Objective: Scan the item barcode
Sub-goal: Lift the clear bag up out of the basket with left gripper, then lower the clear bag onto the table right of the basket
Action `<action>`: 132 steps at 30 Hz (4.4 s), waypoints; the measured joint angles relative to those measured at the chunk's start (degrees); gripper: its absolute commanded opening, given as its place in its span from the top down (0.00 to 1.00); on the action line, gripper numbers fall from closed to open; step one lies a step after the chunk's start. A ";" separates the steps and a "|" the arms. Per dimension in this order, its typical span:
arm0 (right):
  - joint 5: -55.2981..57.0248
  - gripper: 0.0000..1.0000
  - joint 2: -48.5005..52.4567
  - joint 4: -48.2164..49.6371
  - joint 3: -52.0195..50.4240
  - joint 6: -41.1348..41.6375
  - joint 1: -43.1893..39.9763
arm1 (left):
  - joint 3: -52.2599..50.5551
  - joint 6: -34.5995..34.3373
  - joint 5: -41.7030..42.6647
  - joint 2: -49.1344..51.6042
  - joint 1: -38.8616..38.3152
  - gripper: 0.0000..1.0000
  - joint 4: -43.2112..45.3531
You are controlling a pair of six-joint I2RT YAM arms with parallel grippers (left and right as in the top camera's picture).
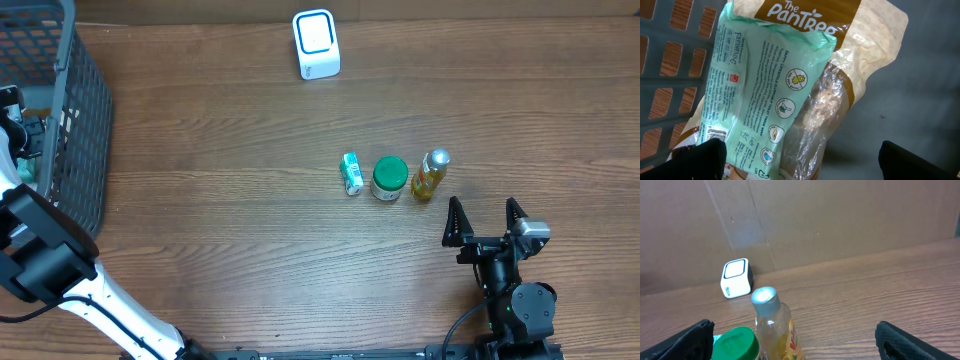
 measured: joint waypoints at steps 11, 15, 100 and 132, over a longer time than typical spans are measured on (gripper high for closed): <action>0.00 0.00 0.00 0.00 0.00 0.00 0.00 | 0.00 0.33 -1.81 5.33 -0.02 0.01 -0.70; -0.02 0.00 0.00 -0.02 0.00 0.00 0.00 | 0.13 0.13 -3.17 5.99 0.00 0.31 -0.96; -0.02 0.00 0.00 0.00 0.00 0.04 0.00 | -9.14 -30.38 9.84 -39.95 -35.71 0.94 -24.02; -0.02 0.00 0.00 -0.04 0.00 0.02 0.00 | -56.19 -31.47 -5.27 -39.67 -36.09 0.90 12.33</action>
